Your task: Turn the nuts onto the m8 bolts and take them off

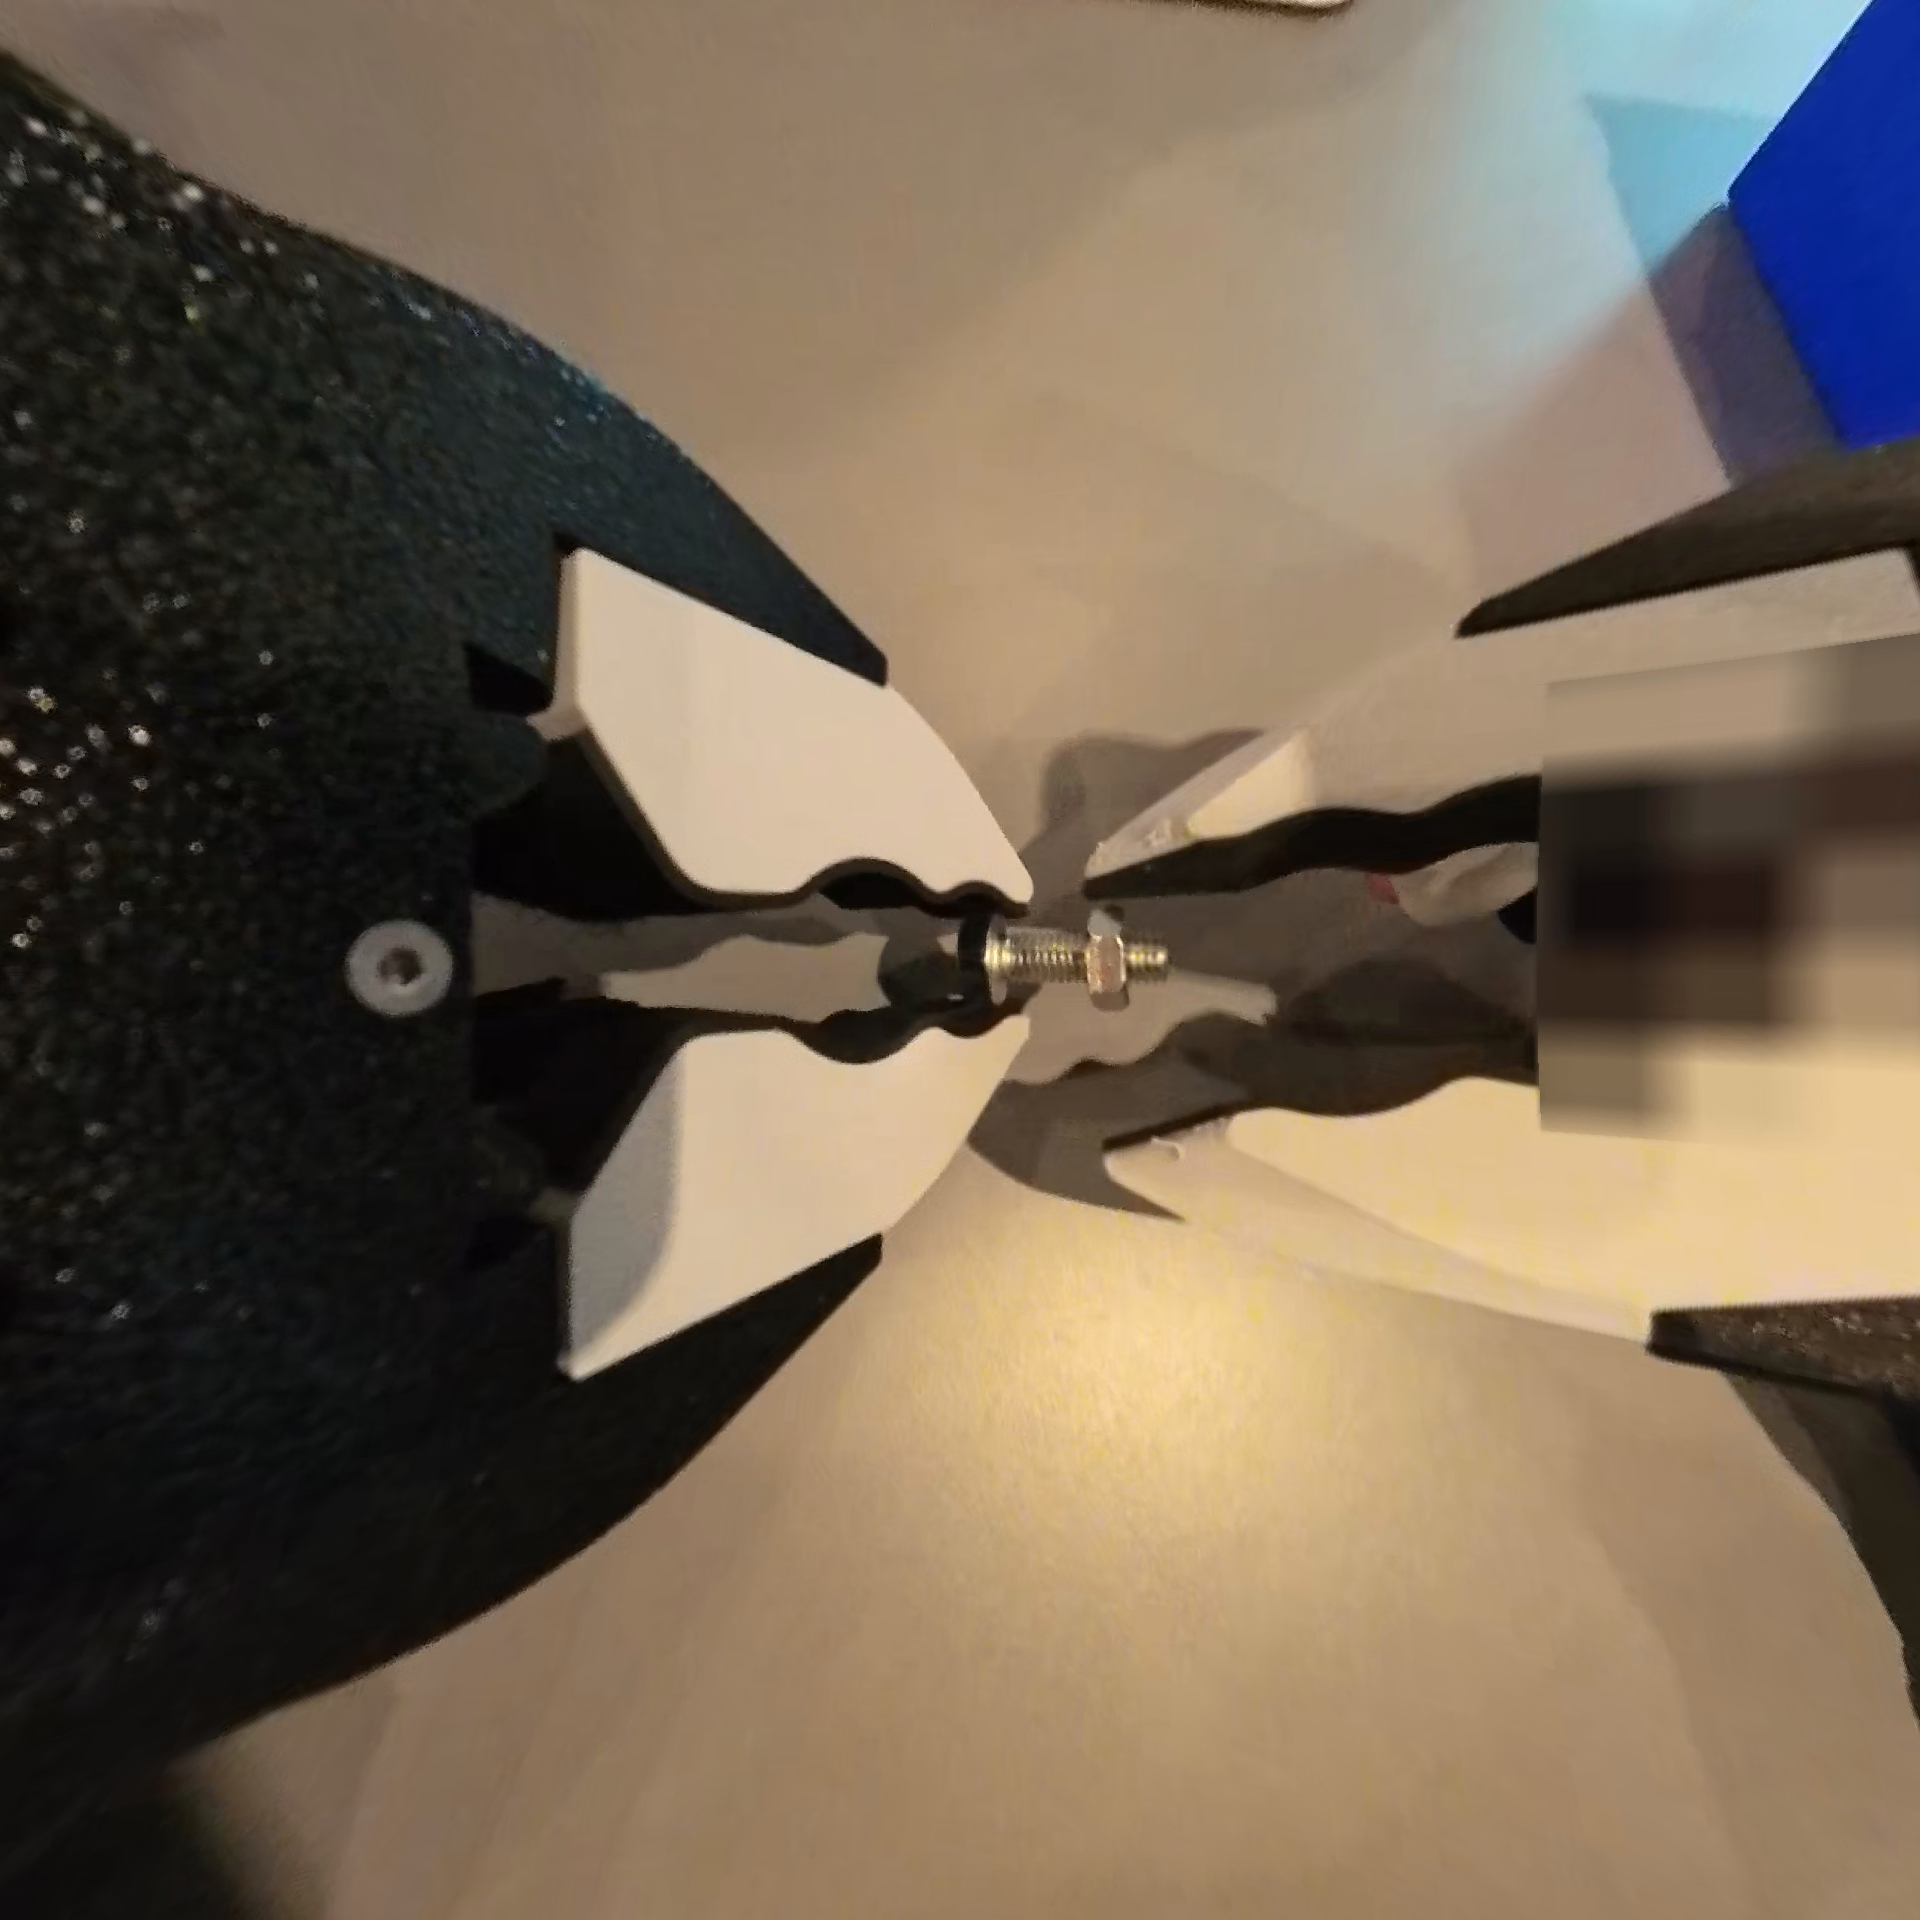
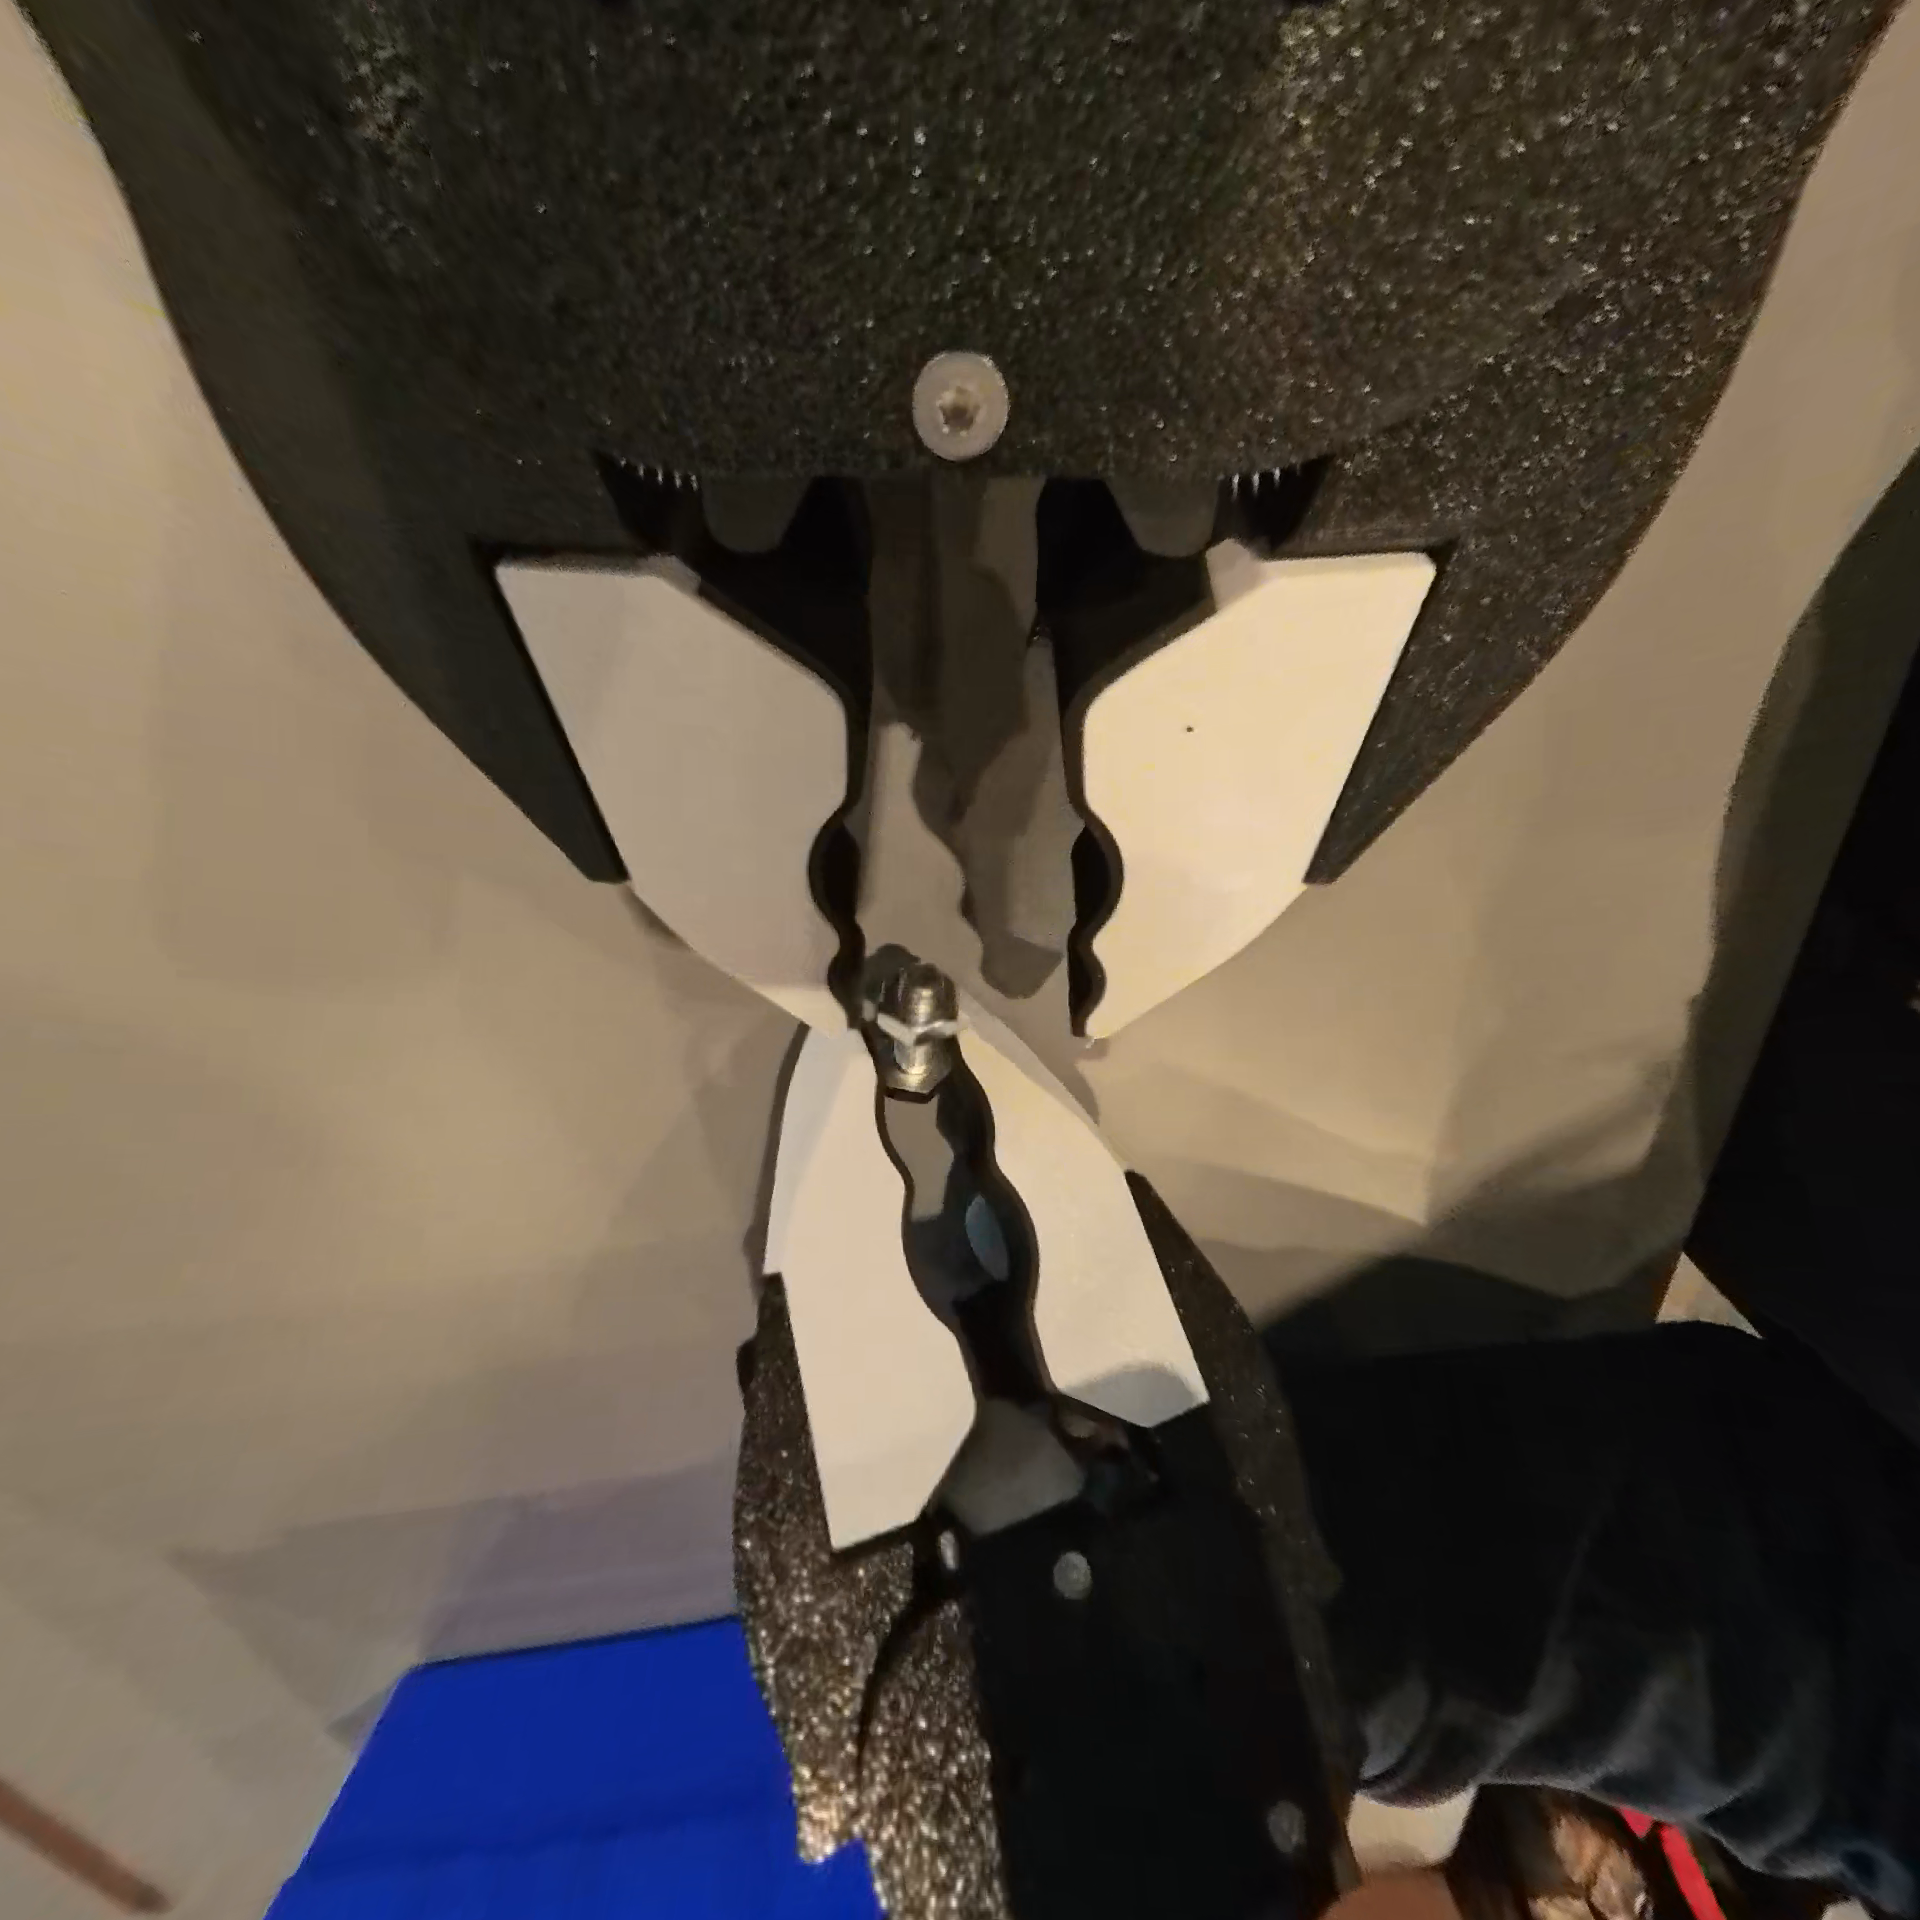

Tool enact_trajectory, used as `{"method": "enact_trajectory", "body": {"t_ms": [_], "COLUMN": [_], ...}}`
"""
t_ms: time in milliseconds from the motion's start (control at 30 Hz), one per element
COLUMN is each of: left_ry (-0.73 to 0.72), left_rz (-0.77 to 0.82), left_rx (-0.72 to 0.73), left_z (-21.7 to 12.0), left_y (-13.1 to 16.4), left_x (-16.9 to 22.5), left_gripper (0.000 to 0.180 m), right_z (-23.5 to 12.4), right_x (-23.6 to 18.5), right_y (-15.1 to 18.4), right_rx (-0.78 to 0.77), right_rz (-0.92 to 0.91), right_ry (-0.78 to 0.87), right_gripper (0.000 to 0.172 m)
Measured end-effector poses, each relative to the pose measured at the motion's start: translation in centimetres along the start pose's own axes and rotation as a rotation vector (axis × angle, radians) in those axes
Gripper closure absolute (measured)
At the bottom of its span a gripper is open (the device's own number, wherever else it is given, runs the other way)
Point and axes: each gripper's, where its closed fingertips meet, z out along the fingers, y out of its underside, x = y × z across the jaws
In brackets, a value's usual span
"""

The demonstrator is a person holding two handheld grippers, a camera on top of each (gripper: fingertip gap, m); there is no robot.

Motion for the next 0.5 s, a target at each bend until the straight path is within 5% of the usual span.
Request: {"method": "enact_trajectory", "body": {"t_ms": [200,367,500], "left_ry": [0.055,0.067,0.08], "left_rz": [-0.041,-0.054,-0.057], "left_rx": [0.027,0.036,0.042], "left_z": [0.2,0.2,0.2], "left_y": [0.0,0.0,-0.1], "left_x": [0.4,0.5,0.6], "left_gripper": [0.166,0.166,0.166], "right_z": [-0.2,0.2,0.2], "right_x": [-1.1,0.0,-1.7], "right_y": [-1.9,0.7,-1.4], "right_rx": [0.101,-0.077,0.042], "right_rz": [-0.052,-0.035,-0.141], "right_ry": [-0.017,0.044,-0.001], "right_gripper": [0.136,0.133,0.138]}}
